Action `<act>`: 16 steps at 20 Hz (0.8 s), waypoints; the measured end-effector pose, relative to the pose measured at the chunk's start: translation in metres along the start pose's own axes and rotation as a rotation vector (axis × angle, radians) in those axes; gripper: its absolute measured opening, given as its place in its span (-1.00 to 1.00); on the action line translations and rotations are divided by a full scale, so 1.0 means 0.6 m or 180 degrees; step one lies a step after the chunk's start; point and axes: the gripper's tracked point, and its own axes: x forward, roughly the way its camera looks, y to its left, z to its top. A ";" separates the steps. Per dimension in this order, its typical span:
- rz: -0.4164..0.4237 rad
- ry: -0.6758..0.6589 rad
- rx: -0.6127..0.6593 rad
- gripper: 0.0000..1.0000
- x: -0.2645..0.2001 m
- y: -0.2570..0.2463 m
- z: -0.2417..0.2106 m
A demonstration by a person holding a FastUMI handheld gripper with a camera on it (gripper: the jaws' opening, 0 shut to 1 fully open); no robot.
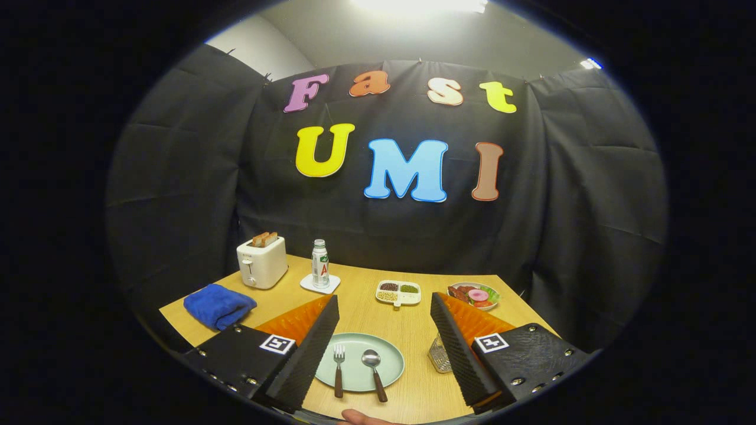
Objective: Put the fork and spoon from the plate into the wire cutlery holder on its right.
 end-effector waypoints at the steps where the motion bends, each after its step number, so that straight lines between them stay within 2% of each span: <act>1: 0.0050 0.0088 -0.0018 0.90 0.006 0.001 -0.017; 4: 0.0176 0.0461 -0.0056 0.90 0.022 0.000 -0.087; 11: 0.0342 0.1531 0.0142 0.90 0.033 -0.011 -0.241; 16: 0.0495 0.2199 -0.0093 0.91 0.030 -0.011 -0.340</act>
